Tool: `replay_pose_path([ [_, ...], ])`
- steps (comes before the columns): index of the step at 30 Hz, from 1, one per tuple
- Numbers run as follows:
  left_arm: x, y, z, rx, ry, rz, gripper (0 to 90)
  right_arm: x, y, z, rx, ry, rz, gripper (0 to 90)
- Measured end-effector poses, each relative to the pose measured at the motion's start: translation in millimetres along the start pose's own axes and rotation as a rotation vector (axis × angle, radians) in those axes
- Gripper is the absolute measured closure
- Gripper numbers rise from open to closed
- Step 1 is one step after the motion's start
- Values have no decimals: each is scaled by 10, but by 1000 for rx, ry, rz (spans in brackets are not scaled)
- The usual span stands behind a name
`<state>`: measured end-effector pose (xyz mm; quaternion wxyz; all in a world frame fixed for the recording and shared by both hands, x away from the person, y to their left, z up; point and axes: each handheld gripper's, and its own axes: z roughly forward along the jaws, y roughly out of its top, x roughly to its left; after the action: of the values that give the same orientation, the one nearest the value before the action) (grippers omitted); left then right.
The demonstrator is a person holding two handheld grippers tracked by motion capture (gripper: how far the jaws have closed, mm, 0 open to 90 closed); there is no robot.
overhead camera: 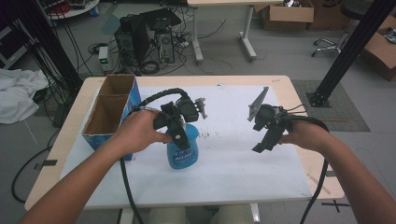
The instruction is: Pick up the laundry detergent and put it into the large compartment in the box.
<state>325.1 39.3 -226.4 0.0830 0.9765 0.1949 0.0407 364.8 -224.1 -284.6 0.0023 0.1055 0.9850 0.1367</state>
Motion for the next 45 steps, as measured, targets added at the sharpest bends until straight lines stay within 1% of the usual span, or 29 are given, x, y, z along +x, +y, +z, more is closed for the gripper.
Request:
replay_pose_path([
  [3, 33, -3, -94, -9, 18, -50, 379, -14, -16, -6, 2, 2, 3, 192],
  [4, 42, -5, -118, -10, 22, -61, 379, -14, -16, -6, 2, 2, 3, 192],
  [5, 60, -7, -161, -14, 27, -83, 378, -17, -19, -8, 2, 0, 5, 191],
  [7, 84, -10, -230, -21, 32, -111, 378, -25, -28, -9, 1, 2, -1, 192],
  [12, 132, 1, -388, -27, 41, -163, 378, -26, -33, 1, 4, 4, 1, 192],
  [13, 141, 4, -425, -28, 47, -175, 379, -31, -32, 6, 4, 5, -7, 192],
  [15, 161, 8, -487, -33, 49, -200, 379, -28, -32, 15, 4, 6, -3, 192],
  [16, 172, 8, -512, -36, 46, -211, 379, -34, -30, 21, 5, 8, -8, 192],
  [18, 207, 5, -582, -47, 41, -249, 379, -35, -27, 23, 7, 6, -7, 192],
  [19, 225, 2, -625, -53, 44, -274, 379, -32, -23, 22, 10, 8, -2, 192],
  [21, 243, -8, -694, -67, 58, -314, 379, -35, -13, 27, 8, 9, -15, 192],
  [23, 261, -21, -750, -79, 68, -350, 378, -34, -11, 26, 8, 8, -17, 193],
  [25, 287, -40, -816, -91, 70, -397, 378, -28, -3, 20, 11, 7, -18, 193],
  [28, 316, -68, -894, -107, 74, -448, 378, -25, 2, 13, 12, 5, -20, 193],
  [30, 342, -97, -952, -111, 75, -485, 378, -13, 13, 1, 8, 2, -31, 193],
  [33, 378, -139, -1035, -107, 81, -514, 378, -3, 31, -7, 8, 3, -38, 193],
  [39, 473, -228, -1227, -112, 105, -589, 379, 12, 44, -25, 10, 3, -47, 193],
  [41, 506, -258, -1288, -120, 112, -618, 379, 13, 38, -31, 6, 1, -46, 193],
  [42, 521, -270, -1309, -123, 116, -625, 378, 11, 36, -33, 6, 0, -47, 193],
  [44, 554, -299, -1366, -127, 123, -665, 379, 8, 31, -38, 6, 0, -44, 193],
  [45, 569, -310, -1391, -126, 128, -673, 379, 3, 28, -40, 7, -2, -47, 193],
])
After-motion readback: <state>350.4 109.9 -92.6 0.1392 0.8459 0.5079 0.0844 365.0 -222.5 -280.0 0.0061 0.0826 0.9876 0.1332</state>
